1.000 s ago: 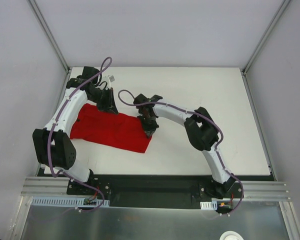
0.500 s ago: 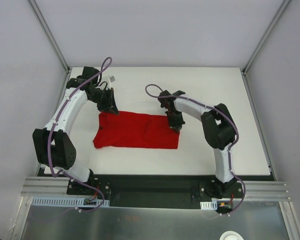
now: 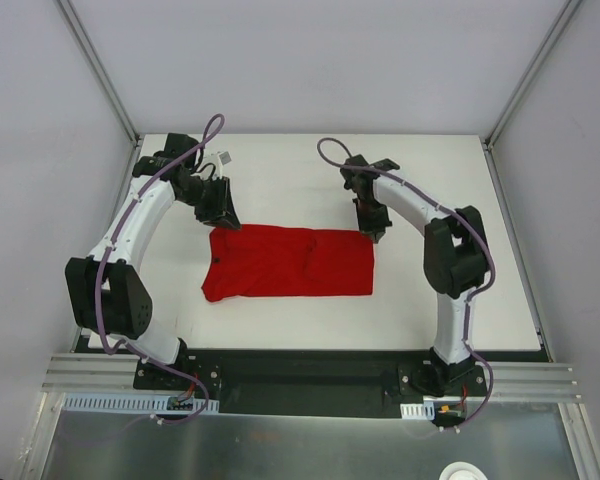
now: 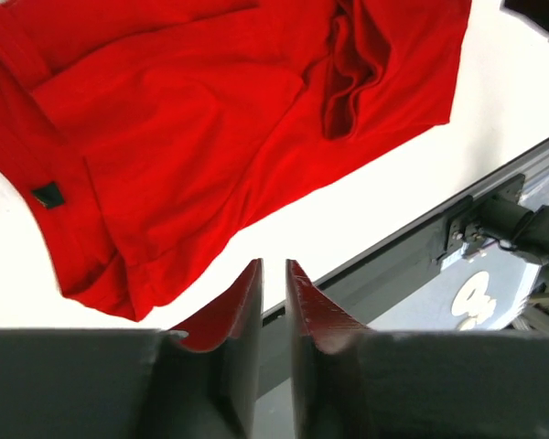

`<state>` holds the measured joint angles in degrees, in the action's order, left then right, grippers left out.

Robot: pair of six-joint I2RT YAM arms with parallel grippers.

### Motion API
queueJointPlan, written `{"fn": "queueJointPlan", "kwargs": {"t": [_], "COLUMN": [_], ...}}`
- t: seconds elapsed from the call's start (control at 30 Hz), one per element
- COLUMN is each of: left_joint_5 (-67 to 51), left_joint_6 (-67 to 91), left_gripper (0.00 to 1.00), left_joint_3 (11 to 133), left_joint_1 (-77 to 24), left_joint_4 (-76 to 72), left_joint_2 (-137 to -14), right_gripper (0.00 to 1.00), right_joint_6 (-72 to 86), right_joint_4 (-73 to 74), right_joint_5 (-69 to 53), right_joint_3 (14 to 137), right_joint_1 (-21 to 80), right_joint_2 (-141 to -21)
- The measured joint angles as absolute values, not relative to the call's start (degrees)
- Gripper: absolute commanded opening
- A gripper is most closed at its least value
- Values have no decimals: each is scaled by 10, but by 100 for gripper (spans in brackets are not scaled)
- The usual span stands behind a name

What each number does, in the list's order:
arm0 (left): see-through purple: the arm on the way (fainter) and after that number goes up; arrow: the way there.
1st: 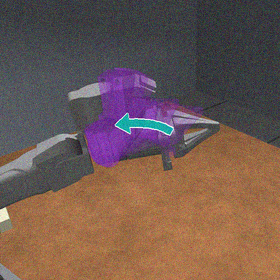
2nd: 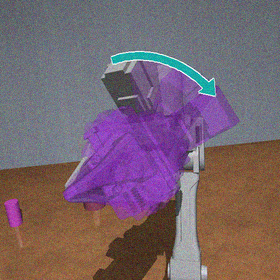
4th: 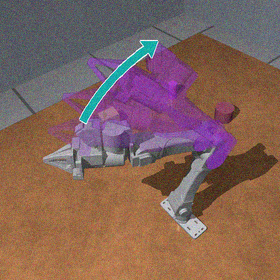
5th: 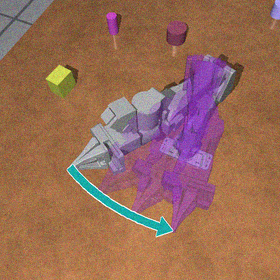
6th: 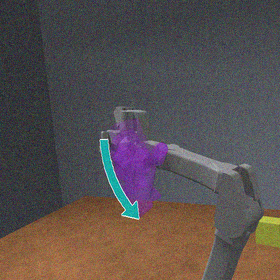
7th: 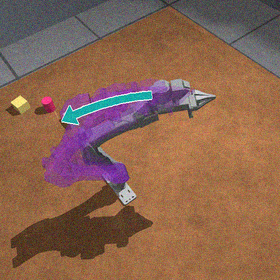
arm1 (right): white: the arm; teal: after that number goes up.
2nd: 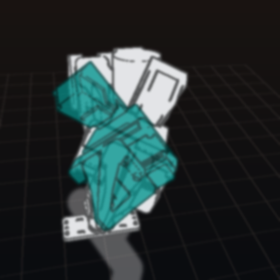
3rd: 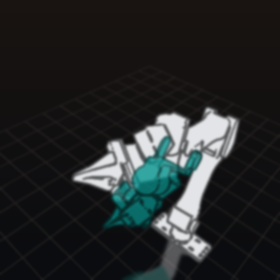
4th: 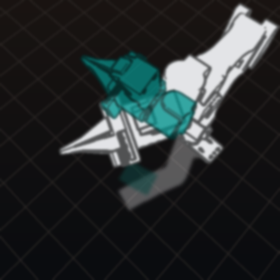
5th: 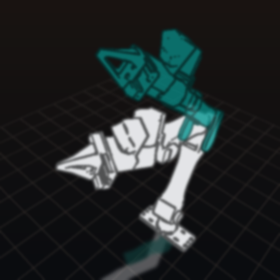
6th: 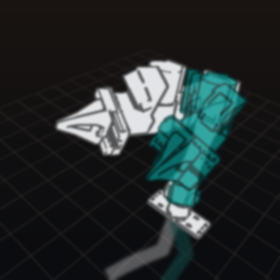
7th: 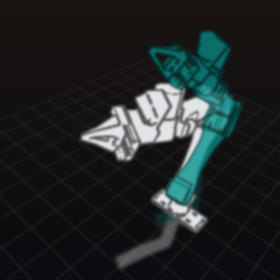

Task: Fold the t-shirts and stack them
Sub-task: Grab one side of the 2/3 rectangular tshirt with left arm

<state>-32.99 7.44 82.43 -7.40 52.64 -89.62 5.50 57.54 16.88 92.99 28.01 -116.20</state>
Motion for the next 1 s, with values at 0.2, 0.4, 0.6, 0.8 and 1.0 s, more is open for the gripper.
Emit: {"fn": "queueJointPlan", "kwargs": {"t": [0.2,0.4,0.6,0.8,1.0], "left_joint_5": [-288,-156,-28,15,22], "left_joint_6": [71,90,105,105,105], "left_gripper": [42,45,52,54,54], "left_joint_3": [802,798,823,831,831], "left_joint_1": [-74,-66,-56,-55,-55], "left_joint_4": [528,538,580,596,601], "left_joint_2": [-871,-861,-889,-895,-894], "right_gripper": [1,1,1,1,1], "right_joint_6": [58,73,93,100,99], "right_joint_4": [589,583,554,559,555], "right_joint_5": [125,56,-10,-43,-56], "right_joint_3": [1047,1125,1047,984,981], "right_joint_1": [321,384,419,409,407], "right_joint_2": [-1101,-1126,-1229,-1256,-1256]}}
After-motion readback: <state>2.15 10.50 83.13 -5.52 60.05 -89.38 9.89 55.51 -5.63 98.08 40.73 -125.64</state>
